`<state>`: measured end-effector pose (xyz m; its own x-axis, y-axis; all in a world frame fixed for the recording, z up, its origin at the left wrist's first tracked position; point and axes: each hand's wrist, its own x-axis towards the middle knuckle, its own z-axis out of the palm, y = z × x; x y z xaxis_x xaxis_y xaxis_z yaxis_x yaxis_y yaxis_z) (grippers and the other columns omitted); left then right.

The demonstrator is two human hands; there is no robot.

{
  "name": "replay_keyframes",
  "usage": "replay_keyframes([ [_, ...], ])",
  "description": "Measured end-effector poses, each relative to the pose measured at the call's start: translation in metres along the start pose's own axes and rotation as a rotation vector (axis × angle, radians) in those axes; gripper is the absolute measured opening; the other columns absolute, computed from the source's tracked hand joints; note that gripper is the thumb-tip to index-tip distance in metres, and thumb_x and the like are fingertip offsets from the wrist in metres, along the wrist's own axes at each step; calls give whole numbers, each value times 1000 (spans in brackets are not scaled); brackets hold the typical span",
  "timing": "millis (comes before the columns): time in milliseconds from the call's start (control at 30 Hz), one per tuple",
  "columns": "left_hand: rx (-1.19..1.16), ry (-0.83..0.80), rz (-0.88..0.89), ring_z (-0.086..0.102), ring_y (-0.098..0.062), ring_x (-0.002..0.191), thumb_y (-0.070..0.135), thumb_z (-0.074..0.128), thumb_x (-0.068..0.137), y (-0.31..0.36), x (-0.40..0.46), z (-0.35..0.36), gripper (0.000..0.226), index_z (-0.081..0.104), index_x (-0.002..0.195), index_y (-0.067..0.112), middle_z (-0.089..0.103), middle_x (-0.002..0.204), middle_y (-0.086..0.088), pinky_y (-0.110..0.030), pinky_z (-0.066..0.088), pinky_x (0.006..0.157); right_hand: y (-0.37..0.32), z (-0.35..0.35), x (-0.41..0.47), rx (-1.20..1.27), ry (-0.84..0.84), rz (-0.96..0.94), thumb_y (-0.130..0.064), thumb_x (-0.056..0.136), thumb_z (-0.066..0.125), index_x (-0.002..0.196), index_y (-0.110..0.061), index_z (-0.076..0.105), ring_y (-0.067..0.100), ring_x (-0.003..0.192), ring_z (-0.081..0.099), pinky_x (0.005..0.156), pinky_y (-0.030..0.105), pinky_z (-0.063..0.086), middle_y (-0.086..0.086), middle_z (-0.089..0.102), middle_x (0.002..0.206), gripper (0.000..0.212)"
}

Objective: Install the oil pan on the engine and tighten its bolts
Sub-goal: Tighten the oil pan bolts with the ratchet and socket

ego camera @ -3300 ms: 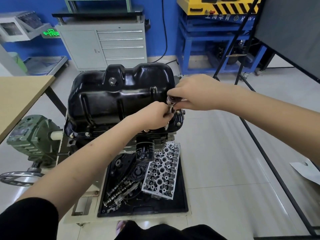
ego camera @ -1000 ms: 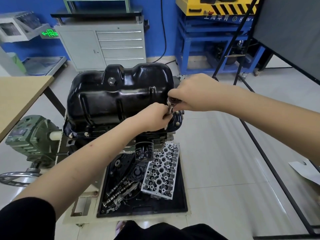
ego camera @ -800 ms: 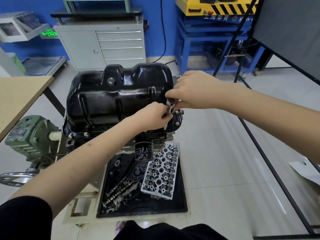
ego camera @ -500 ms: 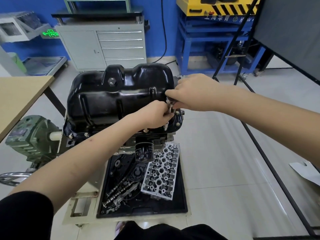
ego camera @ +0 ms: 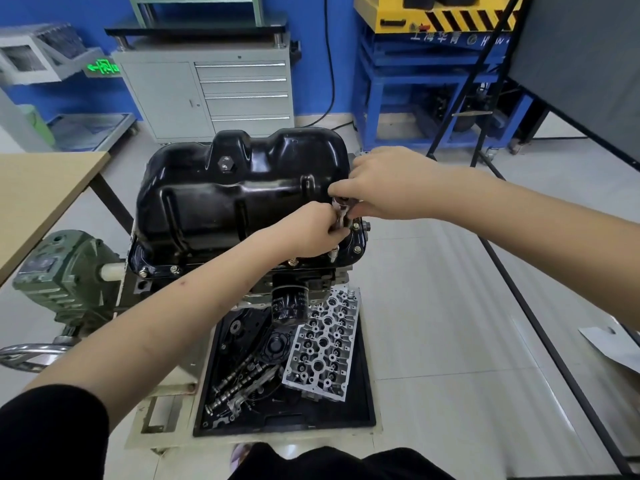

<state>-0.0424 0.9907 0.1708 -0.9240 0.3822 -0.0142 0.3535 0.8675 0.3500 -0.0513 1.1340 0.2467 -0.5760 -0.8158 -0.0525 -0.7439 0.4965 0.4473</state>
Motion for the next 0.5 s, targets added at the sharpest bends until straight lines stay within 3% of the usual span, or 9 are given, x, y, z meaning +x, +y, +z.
replay_keyframes([
  [33,6,-6,5,48,-20,68,25,45,94,0,0,-1,30,52,70,7,53,69,-4,-23,31,60,2,-1,-1,11,-6,-40,-36,94,43,127,-23,44,22,109,48,85,35,40,2,59,112,35],
  [100,6,-9,11,49,-21,69,26,45,93,-1,-1,0,28,54,75,6,56,72,-6,-26,35,63,2,-3,-2,33,-5,-66,-34,93,45,125,-25,46,22,110,48,90,37,40,0,59,113,33],
  [200,-24,8,-3,48,-16,59,28,48,92,-2,-3,3,30,52,66,14,53,59,0,-32,41,62,0,-5,-1,16,6,36,-47,90,45,111,-17,52,27,79,51,62,34,42,7,62,96,38],
  [267,-41,34,-22,44,-13,55,30,51,91,-1,-4,4,31,48,65,14,43,53,6,-29,35,58,-2,-7,0,-19,-8,100,-53,89,43,105,-13,53,23,67,41,46,27,25,9,60,91,44],
  [367,-56,58,-43,46,-15,56,28,48,93,0,-4,7,30,60,80,5,43,53,7,-26,34,59,-10,-6,0,20,6,164,-52,91,39,96,-10,55,24,68,39,46,27,21,10,55,84,45],
  [433,-68,66,-46,43,-13,50,26,47,94,-1,-4,8,34,55,67,7,42,50,6,-26,33,55,-18,-3,-2,111,24,233,-49,92,38,88,-8,55,24,68,40,50,28,25,6,44,73,45],
  [500,-77,81,-44,38,-12,45,25,47,94,-1,-6,10,43,38,52,14,38,46,4,-26,29,48,-27,2,-4,270,53,331,-48,93,38,82,-8,52,21,67,38,52,29,26,2,38,67,43],
])
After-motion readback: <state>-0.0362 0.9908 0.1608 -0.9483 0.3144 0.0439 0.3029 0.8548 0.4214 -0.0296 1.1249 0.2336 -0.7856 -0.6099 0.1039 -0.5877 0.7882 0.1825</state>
